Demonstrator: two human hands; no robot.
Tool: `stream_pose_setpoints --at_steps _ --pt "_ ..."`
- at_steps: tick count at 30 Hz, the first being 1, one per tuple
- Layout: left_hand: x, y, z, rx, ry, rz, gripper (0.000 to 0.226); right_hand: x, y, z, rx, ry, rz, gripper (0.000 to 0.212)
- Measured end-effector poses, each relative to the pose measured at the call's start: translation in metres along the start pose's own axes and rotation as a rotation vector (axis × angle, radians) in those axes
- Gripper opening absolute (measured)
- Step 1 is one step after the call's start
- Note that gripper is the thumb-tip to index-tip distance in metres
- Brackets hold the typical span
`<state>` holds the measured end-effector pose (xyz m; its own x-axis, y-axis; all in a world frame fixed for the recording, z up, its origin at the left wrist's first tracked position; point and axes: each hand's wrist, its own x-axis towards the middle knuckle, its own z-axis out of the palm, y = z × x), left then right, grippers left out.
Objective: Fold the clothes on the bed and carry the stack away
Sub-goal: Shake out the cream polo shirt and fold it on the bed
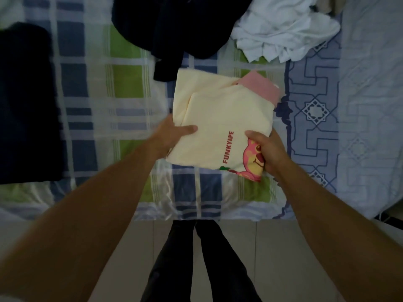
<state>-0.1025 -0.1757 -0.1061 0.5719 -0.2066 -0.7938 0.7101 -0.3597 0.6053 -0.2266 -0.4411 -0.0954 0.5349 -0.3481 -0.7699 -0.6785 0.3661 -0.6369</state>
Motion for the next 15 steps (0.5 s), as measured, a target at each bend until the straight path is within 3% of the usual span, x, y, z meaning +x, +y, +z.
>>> stream_pose_setpoints --at_steps 4,10,15 --pt "-0.052 -0.009 0.005 -0.140 -0.055 0.024 0.063 -0.035 -0.001 -0.014 -0.047 0.005 0.052 0.045" --pt "-0.134 -0.018 -0.014 -0.298 -0.088 -0.006 0.082 -0.089 -0.017 -0.018 -0.087 -0.138 0.118 0.047" --pt "-0.188 -0.016 -0.075 -0.348 0.015 0.035 0.073 -0.121 -0.039 0.048 -0.179 -0.222 0.066 0.046"
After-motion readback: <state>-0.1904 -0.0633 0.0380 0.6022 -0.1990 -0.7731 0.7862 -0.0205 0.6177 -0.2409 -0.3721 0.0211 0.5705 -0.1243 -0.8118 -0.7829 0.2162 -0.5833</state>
